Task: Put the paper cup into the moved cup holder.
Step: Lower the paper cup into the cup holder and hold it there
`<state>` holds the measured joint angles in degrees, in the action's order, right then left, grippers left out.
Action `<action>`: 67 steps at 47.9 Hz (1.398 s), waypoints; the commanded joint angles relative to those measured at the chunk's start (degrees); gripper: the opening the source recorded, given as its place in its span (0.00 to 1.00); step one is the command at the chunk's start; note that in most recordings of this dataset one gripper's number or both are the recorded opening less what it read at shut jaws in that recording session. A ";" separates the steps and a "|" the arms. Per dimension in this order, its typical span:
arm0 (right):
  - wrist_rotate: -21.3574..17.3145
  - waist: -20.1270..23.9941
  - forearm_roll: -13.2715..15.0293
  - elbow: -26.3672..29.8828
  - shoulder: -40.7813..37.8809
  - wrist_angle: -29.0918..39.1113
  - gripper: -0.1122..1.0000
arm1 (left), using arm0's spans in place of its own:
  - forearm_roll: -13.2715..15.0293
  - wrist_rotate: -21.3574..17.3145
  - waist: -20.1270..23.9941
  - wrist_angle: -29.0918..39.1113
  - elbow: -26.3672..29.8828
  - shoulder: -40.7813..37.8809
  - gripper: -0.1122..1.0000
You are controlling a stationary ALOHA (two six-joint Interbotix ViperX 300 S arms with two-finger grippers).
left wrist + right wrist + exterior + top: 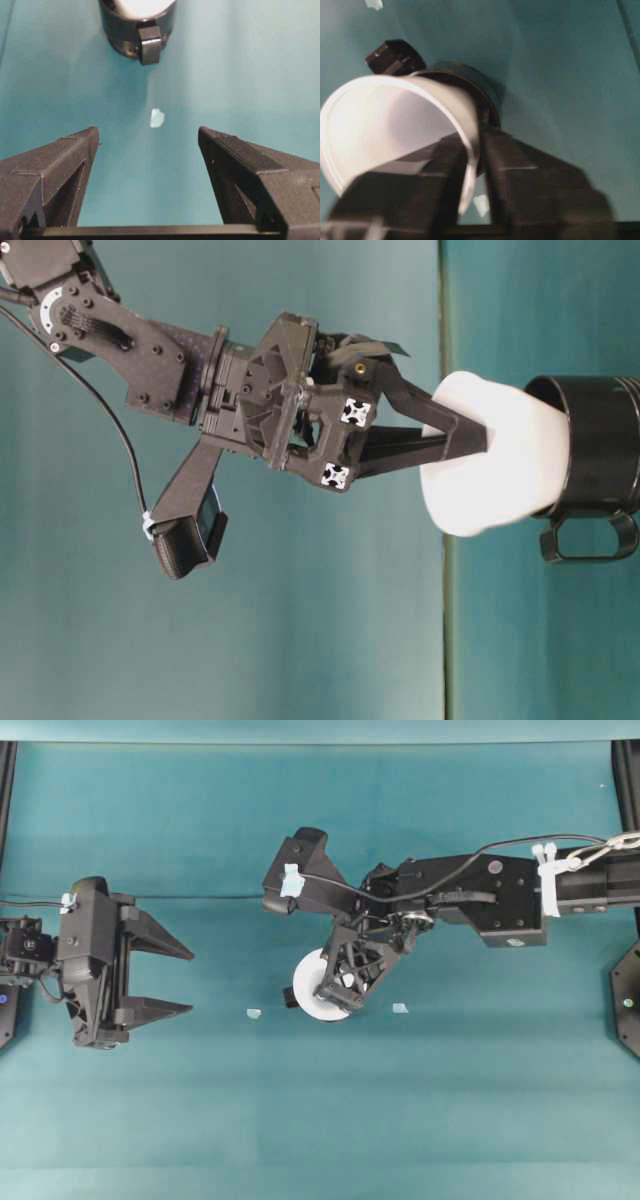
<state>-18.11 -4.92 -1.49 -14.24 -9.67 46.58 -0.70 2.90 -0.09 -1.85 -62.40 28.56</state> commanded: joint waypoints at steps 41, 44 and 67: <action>0.18 0.70 0.00 0.26 3.78 -0.88 0.82 | -0.09 0.09 0.00 -0.18 1.41 -0.44 0.85; 0.18 0.70 0.09 0.26 4.57 -0.88 0.82 | -0.09 0.09 0.00 -0.18 1.41 -0.53 0.85; 0.62 0.70 0.53 -1.32 10.63 -1.49 0.83 | -0.18 0.09 0.00 -0.18 1.49 -0.53 0.85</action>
<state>-18.11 -4.39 -1.23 -15.56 -1.76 45.70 -0.70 2.90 0.00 -1.76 -62.05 28.04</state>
